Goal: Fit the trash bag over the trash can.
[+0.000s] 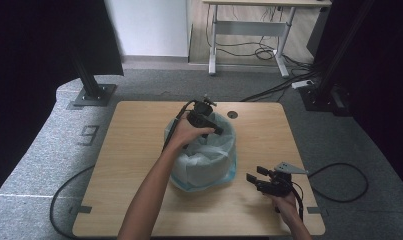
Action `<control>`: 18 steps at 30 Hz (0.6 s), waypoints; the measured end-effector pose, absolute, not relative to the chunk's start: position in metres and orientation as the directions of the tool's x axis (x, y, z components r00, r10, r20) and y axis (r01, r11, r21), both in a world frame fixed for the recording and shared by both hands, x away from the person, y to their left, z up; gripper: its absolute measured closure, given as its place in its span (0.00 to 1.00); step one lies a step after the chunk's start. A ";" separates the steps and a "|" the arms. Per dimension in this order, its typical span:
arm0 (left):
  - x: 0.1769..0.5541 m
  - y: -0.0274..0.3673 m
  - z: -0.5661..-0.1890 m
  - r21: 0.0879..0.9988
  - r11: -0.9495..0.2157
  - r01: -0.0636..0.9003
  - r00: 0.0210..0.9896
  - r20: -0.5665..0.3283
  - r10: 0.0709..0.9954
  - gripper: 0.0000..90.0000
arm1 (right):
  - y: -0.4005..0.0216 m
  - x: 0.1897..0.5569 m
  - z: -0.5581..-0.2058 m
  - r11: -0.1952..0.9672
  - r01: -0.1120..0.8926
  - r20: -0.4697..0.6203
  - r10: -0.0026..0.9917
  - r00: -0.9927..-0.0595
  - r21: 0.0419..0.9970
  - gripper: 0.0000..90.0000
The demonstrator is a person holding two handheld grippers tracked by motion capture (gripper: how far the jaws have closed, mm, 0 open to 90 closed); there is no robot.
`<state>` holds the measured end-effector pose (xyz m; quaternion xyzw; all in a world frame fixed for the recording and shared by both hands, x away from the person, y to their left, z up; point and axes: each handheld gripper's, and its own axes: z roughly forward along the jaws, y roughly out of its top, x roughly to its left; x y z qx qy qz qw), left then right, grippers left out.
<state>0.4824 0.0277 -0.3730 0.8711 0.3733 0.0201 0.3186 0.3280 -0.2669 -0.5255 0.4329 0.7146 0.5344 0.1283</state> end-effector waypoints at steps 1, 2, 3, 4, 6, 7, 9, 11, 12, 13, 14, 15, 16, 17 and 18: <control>0.480 0.031 -0.368 0.582 -0.513 0.631 0.722 -0.197 0.663 0.37 | -0.267 0.328 -0.526 0.053 0.482 0.280 0.756 -0.591 0.874 0.37; 0.480 0.031 -0.368 0.582 -0.513 0.631 0.722 -0.197 0.663 0.37 | -0.267 0.328 -0.526 0.053 0.482 0.280 0.756 -0.591 0.874 0.37; 0.475 0.039 -0.358 0.608 -0.495 0.621 0.720 -0.193 0.667 0.37 | -0.268 0.328 -0.525 0.052 0.484 0.282 0.756 -0.590 0.873 0.37; 0.471 0.044 -0.353 0.618 -0.488 0.617 0.719 -0.190 0.669 0.37 | -0.268 0.328 -0.525 0.053 0.483 0.281 0.757 -0.591 0.874 0.37; 0.465 0.053 -0.344 0.633 -0.477 0.610 0.716 -0.181 0.675 0.37 | -0.268 0.328 -0.525 0.053 0.483 0.280 0.758 -0.589 0.874 0.37; 0.462 0.057 -0.342 0.635 -0.477 0.608 0.714 -0.174 0.678 0.37 | -0.267 0.328 -0.526 0.054 0.482 0.279 0.758 -0.590 0.874 0.37; 0.458 0.061 -0.340 0.634 -0.480 0.606 0.712 -0.164 0.683 0.37 | -0.267 0.328 -0.526 0.056 0.482 0.277 0.757 -0.591 0.874 0.37; 0.453 0.068 -0.339 0.634 -0.478 0.608 0.707 -0.158 0.689 0.37 | -0.266 0.329 -0.527 0.057 0.487 0.280 0.757 -0.591 0.872 0.37; 0.451 0.072 -0.339 0.634 -0.476 0.610 0.705 -0.159 0.691 0.37 | -0.266 0.329 -0.527 0.056 0.489 0.283 0.756 -0.590 0.871 0.37; 0.449 0.076 -0.339 0.633 -0.475 0.612 0.702 -0.158 0.694 0.37 | -0.265 0.328 -0.527 0.057 0.489 0.283 0.755 -0.591 0.870 0.37; 0.448 0.080 -0.340 0.631 -0.474 0.614 0.701 -0.159 0.695 0.37 | -0.264 0.328 -0.527 0.061 0.488 0.279 0.755 -0.593 0.871 0.37; 0.447 0.083 -0.341 0.629 -0.473 0.617 0.698 -0.161 0.697 0.37 | -0.263 0.328 -0.527 0.066 0.489 0.278 0.754 -0.596 0.870 0.37; 0.446 0.086 -0.342 0.627 -0.471 0.621 0.696 -0.164 0.699 0.37 | -0.263 0.328 -0.527 0.066 0.489 0.278 0.754 -0.596 0.870 0.37; 0.445 0.087 -0.344 0.620 -0.473 0.626 0.694 -0.166 0.700 0.37 | -0.262 0.328 -0.527 0.069 0.491 0.278 0.752 -0.597 0.869 0.37; 0.446 0.087 -0.349 0.602 -0.488 0.632 0.695 -0.162 0.701 0.37 | -0.261 0.328 -0.528 0.072 0.494 0.278 0.752 -0.597 0.867 0.37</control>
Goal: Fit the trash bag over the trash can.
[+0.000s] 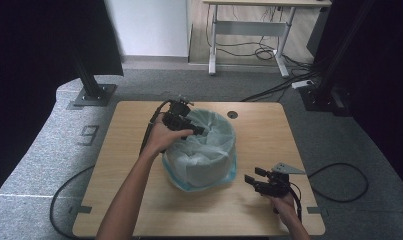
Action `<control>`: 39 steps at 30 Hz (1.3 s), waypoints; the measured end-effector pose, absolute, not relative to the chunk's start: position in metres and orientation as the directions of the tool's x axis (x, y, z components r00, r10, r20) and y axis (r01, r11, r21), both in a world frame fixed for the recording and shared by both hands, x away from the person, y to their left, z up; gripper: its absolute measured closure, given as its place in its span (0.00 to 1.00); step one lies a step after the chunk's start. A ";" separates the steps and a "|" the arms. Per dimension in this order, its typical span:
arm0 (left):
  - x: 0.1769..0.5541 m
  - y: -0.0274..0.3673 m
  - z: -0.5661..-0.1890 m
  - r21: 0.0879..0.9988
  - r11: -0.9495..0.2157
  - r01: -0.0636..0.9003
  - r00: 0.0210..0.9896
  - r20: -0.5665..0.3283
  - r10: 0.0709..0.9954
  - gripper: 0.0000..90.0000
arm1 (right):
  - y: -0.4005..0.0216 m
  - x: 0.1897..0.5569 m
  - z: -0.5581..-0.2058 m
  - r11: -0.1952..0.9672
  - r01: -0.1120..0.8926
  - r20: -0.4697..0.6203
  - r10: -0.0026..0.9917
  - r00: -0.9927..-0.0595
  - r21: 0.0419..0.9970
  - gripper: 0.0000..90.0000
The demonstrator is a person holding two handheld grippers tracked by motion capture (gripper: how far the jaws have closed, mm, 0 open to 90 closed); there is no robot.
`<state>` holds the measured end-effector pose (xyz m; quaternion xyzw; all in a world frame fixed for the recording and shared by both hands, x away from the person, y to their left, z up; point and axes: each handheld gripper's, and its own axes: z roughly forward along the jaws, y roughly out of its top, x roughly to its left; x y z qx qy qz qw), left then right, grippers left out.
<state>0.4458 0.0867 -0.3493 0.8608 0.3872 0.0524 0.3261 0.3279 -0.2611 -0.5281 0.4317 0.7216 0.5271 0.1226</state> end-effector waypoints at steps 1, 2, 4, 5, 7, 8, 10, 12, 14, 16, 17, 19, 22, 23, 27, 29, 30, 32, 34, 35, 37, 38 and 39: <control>0.447 0.085 -0.352 0.593 -0.494 0.636 0.694 -0.160 0.702 0.37 | -0.261 0.328 -0.529 0.069 0.494 0.279 0.755 -0.594 0.867 0.37; 0.447 0.085 -0.352 0.593 -0.494 0.636 0.694 -0.160 0.702 0.37 | -0.261 0.328 -0.529 0.069 0.494 0.279 0.755 -0.594 0.867 0.37; 0.449 0.080 -0.357 0.560 -0.523 0.642 0.699 -0.147 0.700 0.37 | -0.261 0.329 -0.529 0.068 0.494 0.276 0.759 -0.590 0.867 0.37; 0.449 0.078 -0.358 0.546 -0.533 0.646 0.701 -0.149 0.697 0.38 | -0.262 0.329 -0.529 0.066 0.493 0.276 0.760 -0.589 0.868 0.37; 0.449 0.076 -0.362 0.517 -0.557 0.650 0.709 -0.149 0.689 0.38 | -0.264 0.329 -0.528 0.062 0.492 0.278 0.761 -0.586 0.868 0.37; 0.449 0.074 -0.364 0.508 -0.564 0.651 0.709 -0.142 0.690 0.38 | -0.265 0.329 -0.528 0.057 0.492 0.279 0.764 -0.582 0.868 0.37; 0.449 0.073 -0.366 0.501 -0.569 0.652 0.709 -0.136 0.692 0.38 | -0.266 0.329 -0.528 0.052 0.494 0.282 0.768 -0.575 0.868 0.38; 0.449 0.072 -0.369 0.492 -0.568 0.659 0.703 -0.137 0.698 0.38 | -0.268 0.330 -0.528 0.033 0.495 0.287 0.781 -0.555 0.868 0.38; 0.449 0.071 -0.370 0.485 -0.565 0.668 0.695 -0.135 0.706 0.39 | -0.269 0.330 -0.528 0.031 0.497 0.288 0.784 -0.550 0.867 0.38; 0.451 0.069 -0.371 0.460 -0.566 0.684 0.683 -0.130 0.719 0.39 | -0.270 0.329 -0.528 0.023 0.496 0.289 0.788 -0.543 0.868 0.38; 0.452 0.068 -0.371 0.450 -0.571 0.687 0.682 -0.125 0.721 0.39 | -0.271 0.329 -0.527 0.021 0.497 0.291 0.789 -0.541 0.868 0.38; 0.452 0.066 -0.371 0.442 -0.579 0.685 0.685 -0.121 0.719 0.38 | -0.271 0.330 -0.527 0.020 0.499 0.293 0.789 -0.540 0.866 0.38; 0.451 0.065 -0.371 0.450 -0.575 0.683 0.686 -0.123 0.717 0.38 | -0.271 0.330 -0.528 0.020 0.499 0.289 0.795 -0.534 0.866 0.38; 0.451 0.066 -0.370 0.455 -0.575 0.680 0.687 -0.122 0.716 0.38 | -0.272 0.330 -0.528 0.015 0.502 0.291 0.800 -0.525 0.865 0.38; 0.447 0.065 -0.362 0.498 -0.557 0.664 0.695 -0.138 0.705 0.38 | -0.275 0.331 -0.529 -0.004 0.505 0.299 0.810 -0.505 0.863 0.39; 0.443 0.064 -0.356 0.516 -0.556 0.652 0.706 -0.146 0.693 0.38 | -0.276 0.331 -0.529 -0.008 0.507 0.303 0.810 -0.502 0.862 0.39; 0.440 0.063 -0.353 0.524 -0.557 0.644 0.714 -0.152 0.683 0.38 | -0.276 0.331 -0.529 -0.014 0.508 0.308 0.810 -0.499 0.861 0.39; 0.434 0.062 -0.348 0.542 -0.560 0.627 0.728 -0.152 0.668 0.38 | -0.276 0.330 -0.528 -0.013 0.506 0.305 0.811 -0.499 0.862 0.39; 0.426 0.062 -0.344 0.559 -0.560 0.611 0.739 -0.149 0.657 0.38 | -0.276 0.330 -0.528 -0.009 0.501 0.299 0.813 -0.500 0.865 0.39; 0.418 0.063 -0.342 0.569 -0.563 0.599 0.748 -0.149 0.647 0.38 | -0.275 0.329 -0.527 0.008 0.488 0.277 0.816 -0.507 0.873 0.39; 0.415 0.063 -0.342 0.571 -0.566 0.595 0.752 -0.147 0.642 0.38 | -0.273 0.329 -0.527 0.012 0.482 0.269 0.817 -0.510 0.876 0.39; 0.409 0.062 -0.342 0.568 -0.576 0.588 0.760 -0.144 0.634 0.38 | -0.272 0.329 -0.526 0.019 0.480 0.264 0.815 -0.516 0.877 0.39; 0.407 0.061 -0.343 0.564 -0.581 0.587 0.762 -0.143 0.632 0.38 | -0.271 0.328 -0.526 0.022 0.481 0.262 0.815 -0.516 0.876 0.39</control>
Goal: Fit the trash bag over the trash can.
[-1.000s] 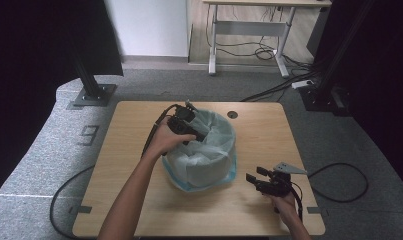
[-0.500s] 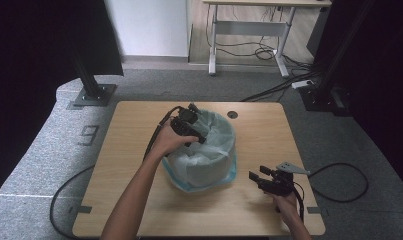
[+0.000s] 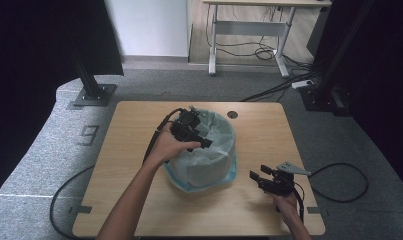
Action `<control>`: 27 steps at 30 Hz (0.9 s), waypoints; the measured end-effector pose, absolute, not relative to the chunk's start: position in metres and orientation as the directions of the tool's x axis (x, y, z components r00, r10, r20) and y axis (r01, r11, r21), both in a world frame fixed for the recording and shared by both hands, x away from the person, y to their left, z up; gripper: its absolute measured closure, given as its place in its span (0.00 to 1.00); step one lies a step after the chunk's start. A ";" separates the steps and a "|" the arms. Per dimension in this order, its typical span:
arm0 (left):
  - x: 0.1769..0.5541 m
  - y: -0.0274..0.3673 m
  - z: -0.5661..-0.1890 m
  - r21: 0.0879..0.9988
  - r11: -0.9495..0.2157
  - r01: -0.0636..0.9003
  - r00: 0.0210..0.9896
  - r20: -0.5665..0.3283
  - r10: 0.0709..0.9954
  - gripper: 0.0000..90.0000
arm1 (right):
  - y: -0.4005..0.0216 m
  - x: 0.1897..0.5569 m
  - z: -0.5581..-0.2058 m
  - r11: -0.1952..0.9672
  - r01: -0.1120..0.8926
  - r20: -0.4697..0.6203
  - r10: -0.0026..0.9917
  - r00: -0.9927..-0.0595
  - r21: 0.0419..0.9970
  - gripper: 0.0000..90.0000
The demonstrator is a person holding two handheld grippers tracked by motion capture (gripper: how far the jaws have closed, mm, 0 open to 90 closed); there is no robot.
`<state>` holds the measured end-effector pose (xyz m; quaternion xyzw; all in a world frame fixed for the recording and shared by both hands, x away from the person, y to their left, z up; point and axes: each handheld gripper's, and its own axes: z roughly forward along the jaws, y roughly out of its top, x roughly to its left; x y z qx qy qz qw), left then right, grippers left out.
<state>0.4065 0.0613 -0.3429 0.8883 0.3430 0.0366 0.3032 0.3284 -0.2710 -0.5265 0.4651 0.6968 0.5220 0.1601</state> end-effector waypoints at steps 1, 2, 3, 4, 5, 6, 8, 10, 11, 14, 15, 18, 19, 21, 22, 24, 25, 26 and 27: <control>0.407 0.061 -0.343 0.564 -0.581 0.587 0.762 -0.143 0.632 0.38 | -0.270 0.329 -0.527 0.025 0.481 0.260 0.816 -0.517 0.876 0.39; 0.405 0.061 -0.344 0.557 -0.586 0.588 0.763 -0.142 0.630 0.38 | -0.270 0.329 -0.527 0.026 0.482 0.261 0.816 -0.516 0.876 0.39; 0.404 0.060 -0.346 0.551 -0.591 0.589 0.764 -0.141 0.630 0.38 | -0.270 0.329 -0.527 0.026 0.482 0.261 0.816 -0.516 0.876 0.39; 0.403 0.059 -0.348 0.543 -0.596 0.592 0.764 -0.141 0.630 0.38 | -0.270 0.329 -0.527 0.026 0.483 0.261 0.815 -0.517 0.875 0.39; 0.403 0.058 -0.350 0.535 -0.602 0.592 0.765 -0.139 0.629 0.38 | -0.270 0.329 -0.527 0.027 0.484 0.261 0.815 -0.517 0.875 0.39; 0.403 0.057 -0.354 0.521 -0.611 0.596 0.766 -0.140 0.627 0.38 | -0.270 0.329 -0.527 0.028 0.484 0.260 0.815 -0.517 0.875 0.39; 0.403 0.056 -0.356 0.513 -0.613 0.601 0.764 -0.142 0.630 0.39 | -0.270 0.329 -0.527 0.027 0.484 0.261 0.815 -0.518 0.875 0.39; 0.406 0.055 -0.360 0.494 -0.616 0.614 0.758 -0.148 0.636 0.39 | -0.271 0.329 -0.527 0.027 0.484 0.261 0.815 -0.517 0.875 0.39; 0.407 0.055 -0.362 0.487 -0.618 0.617 0.756 -0.150 0.637 0.39 | -0.271 0.329 -0.528 0.028 0.485 0.261 0.815 -0.517 0.874 0.39; 0.409 0.053 -0.365 0.475 -0.619 0.626 0.753 -0.160 0.638 0.39 | -0.271 0.328 -0.527 0.029 0.486 0.261 0.814 -0.518 0.874 0.39; 0.409 0.053 -0.365 0.475 -0.619 0.626 0.753 -0.160 0.638 0.39 | -0.271 0.328 -0.527 0.029 0.486 0.261 0.814 -0.518 0.874 0.39; 0.409 0.054 -0.366 0.478 -0.615 0.627 0.752 -0.162 0.639 0.38 | -0.273 0.328 -0.526 0.023 0.481 0.263 0.814 -0.518 0.876 0.39; 0.409 0.054 -0.366 0.478 -0.615 0.627 0.752 -0.162 0.639 0.38 | -0.273 0.328 -0.526 0.022 0.482 0.264 0.815 -0.516 0.876 0.39; 0.408 0.057 -0.364 0.490 -0.608 0.625 0.751 -0.166 0.639 0.38 | -0.273 0.328 -0.526 0.022 0.483 0.264 0.815 -0.516 0.876 0.39; 0.405 0.062 -0.361 0.509 -0.594 0.623 0.748 -0.166 0.642 0.38 | -0.274 0.328 -0.526 0.019 0.482 0.265 0.816 -0.513 0.876 0.39; 0.403 0.065 -0.359 0.521 -0.585 0.622 0.746 -0.166 0.645 0.38 | -0.275 0.328 -0.526 0.016 0.482 0.267 0.817 -0.511 0.876 0.39; 0.401 0.068 -0.357 0.531 -0.578 0.620 0.744 -0.161 0.649 0.38 | -0.275 0.328 -0.526 0.014 0.482 0.267 0.818 -0.510 0.876 0.39; 0.394 0.074 -0.351 0.552 -0.574 0.605 0.741 -0.127 0.659 0.38 | -0.276 0.328 -0.526 0.010 0.480 0.269 0.818 -0.508 0.877 0.39; 0.394 0.074 -0.351 0.552 -0.574 0.605 0.741 -0.127 0.659 0.38 | -0.276 0.328 -0.526 0.010 0.480 0.269 0.818 -0.508 0.877 0.39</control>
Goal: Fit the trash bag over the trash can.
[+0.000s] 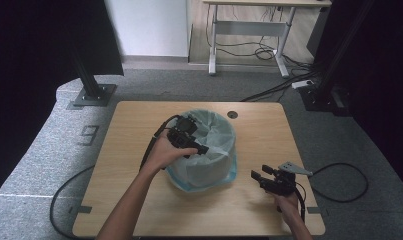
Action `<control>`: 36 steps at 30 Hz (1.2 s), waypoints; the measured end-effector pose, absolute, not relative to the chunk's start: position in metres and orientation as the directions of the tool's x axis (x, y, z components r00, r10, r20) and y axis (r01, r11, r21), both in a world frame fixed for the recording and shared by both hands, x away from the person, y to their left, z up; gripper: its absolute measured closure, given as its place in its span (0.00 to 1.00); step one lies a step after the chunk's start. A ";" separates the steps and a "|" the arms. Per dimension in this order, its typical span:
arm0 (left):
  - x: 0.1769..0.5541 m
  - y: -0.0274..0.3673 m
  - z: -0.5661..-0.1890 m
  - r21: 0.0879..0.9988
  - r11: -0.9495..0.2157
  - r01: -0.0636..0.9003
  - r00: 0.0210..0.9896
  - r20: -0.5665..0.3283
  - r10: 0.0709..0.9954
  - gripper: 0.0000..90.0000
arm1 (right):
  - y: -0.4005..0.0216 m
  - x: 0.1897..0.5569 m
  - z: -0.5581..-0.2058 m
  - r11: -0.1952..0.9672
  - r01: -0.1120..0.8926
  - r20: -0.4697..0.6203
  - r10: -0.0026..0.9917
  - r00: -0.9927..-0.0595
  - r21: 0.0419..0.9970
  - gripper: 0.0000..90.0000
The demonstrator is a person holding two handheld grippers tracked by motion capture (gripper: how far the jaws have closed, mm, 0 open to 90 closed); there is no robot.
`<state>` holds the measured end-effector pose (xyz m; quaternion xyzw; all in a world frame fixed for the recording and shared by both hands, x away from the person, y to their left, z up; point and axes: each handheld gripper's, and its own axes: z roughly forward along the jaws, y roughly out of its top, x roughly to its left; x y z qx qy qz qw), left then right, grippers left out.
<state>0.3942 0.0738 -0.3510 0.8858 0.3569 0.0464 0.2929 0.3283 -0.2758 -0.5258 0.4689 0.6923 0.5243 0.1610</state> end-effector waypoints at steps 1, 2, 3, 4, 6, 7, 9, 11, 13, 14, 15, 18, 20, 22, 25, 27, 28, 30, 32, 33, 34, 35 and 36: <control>0.390 0.077 -0.349 0.562 -0.571 0.599 0.741 -0.118 0.661 0.38 | -0.276 0.328 -0.526 0.008 0.479 0.270 0.818 -0.508 0.878 0.39; 0.384 0.083 -0.345 0.578 -0.562 0.592 0.742 -0.118 0.660 0.38 | -0.277 0.328 -0.526 0.009 0.479 0.269 0.818 -0.508 0.878 0.39; 0.381 0.086 -0.345 0.581 -0.561 0.590 0.741 -0.113 0.662 0.38 | -0.277 0.328 -0.526 0.009 0.479 0.269 0.819 -0.507 0.878 0.39; 0.381 0.086 -0.345 0.581 -0.561 0.590 0.741 -0.113 0.662 0.38 | -0.277 0.328 -0.526 0.009 0.479 0.269 0.819 -0.507 0.878 0.39; 0.375 0.092 -0.345 0.583 -0.557 0.591 0.735 -0.105 0.670 0.38 | -0.277 0.329 -0.526 0.006 0.482 0.271 0.820 -0.504 0.876 0.39; 0.371 0.096 -0.348 0.584 -0.556 0.592 0.734 -0.104 0.671 0.38 | -0.276 0.328 -0.526 0.008 0.485 0.272 0.821 -0.503 0.874 0.39; 0.369 0.098 -0.349 0.582 -0.556 0.594 0.732 -0.106 0.673 0.38 | -0.276 0.328 -0.527 0.007 0.488 0.274 0.821 -0.501 0.873 0.39; 0.368 0.101 -0.353 0.576 -0.554 0.601 0.730 -0.111 0.675 0.38 | -0.275 0.328 -0.527 0.007 0.488 0.274 0.820 -0.502 0.873 0.39; 0.370 0.101 -0.358 0.560 -0.560 0.610 0.728 -0.118 0.675 0.38 | -0.275 0.328 -0.527 0.005 0.485 0.274 0.819 -0.504 0.875 0.39; 0.370 0.101 -0.358 0.560 -0.560 0.610 0.728 -0.118 0.675 0.38 | -0.275 0.328 -0.527 0.005 0.485 0.274 0.819 -0.504 0.875 0.39; 0.370 0.101 -0.358 0.561 -0.559 0.611 0.728 -0.119 0.675 0.38 | -0.275 0.328 -0.527 0.005 0.484 0.274 0.819 -0.505 0.875 0.39; 0.371 0.100 -0.359 0.561 -0.557 0.613 0.727 -0.123 0.676 0.38 | -0.276 0.328 -0.527 0.003 0.485 0.275 0.821 -0.501 0.875 0.39; 0.371 0.101 -0.360 0.567 -0.553 0.610 0.731 -0.132 0.670 0.39 | -0.277 0.328 -0.527 -0.004 0.481 0.279 0.819 -0.501 0.877 0.39; 0.370 0.102 -0.360 0.583 -0.545 0.603 0.735 -0.139 0.664 0.39 | -0.278 0.328 -0.527 -0.005 0.480 0.279 0.818 -0.502 0.877 0.39; 0.365 0.107 -0.357 0.622 -0.519 0.586 0.735 -0.137 0.665 0.38 | -0.278 0.327 -0.525 -0.002 0.469 0.274 0.813 -0.513 0.883 0.39; 0.361 0.112 -0.353 0.659 -0.495 0.566 0.739 -0.139 0.659 0.38 | -0.278 0.327 -0.525 0.000 0.468 0.273 0.813 -0.515 0.884 0.39; 0.359 0.115 -0.351 0.675 -0.483 0.558 0.741 -0.141 0.657 0.38 | -0.278 0.326 -0.525 0.003 0.468 0.271 0.812 -0.517 0.884 0.39; 0.355 0.120 -0.347 0.700 -0.464 0.542 0.743 -0.141 0.654 0.38 | -0.278 0.326 -0.525 0.006 0.468 0.269 0.813 -0.517 0.884 0.39; 0.351 0.127 -0.343 0.724 -0.445 0.527 0.741 -0.135 0.658 0.38 | -0.279 0.327 -0.526 0.003 0.470 0.270 0.815 -0.513 0.883 0.39; 0.349 0.131 -0.342 0.736 -0.431 0.522 0.737 -0.136 0.662 0.38 | -0.279 0.327 -0.526 0.003 0.470 0.270 0.815 -0.512 0.883 0.39; 0.347 0.134 -0.341 0.745 -0.420 0.517 0.735 -0.136 0.664 0.38 | -0.279 0.327 -0.526 0.003 0.470 0.270 0.815 -0.512 0.883 0.39; 0.343 0.141 -0.340 0.761 -0.404 0.507 0.735 -0.138 0.664 0.38 | -0.278 0.327 -0.526 0.006 0.470 0.268 0.816 -0.513 0.882 0.39; 0.343 0.141 -0.340 0.761 -0.404 0.507 0.735 -0.138 0.664 0.38 | -0.278 0.327 -0.526 0.006 0.470 0.268 0.816 -0.513 0.882 0.39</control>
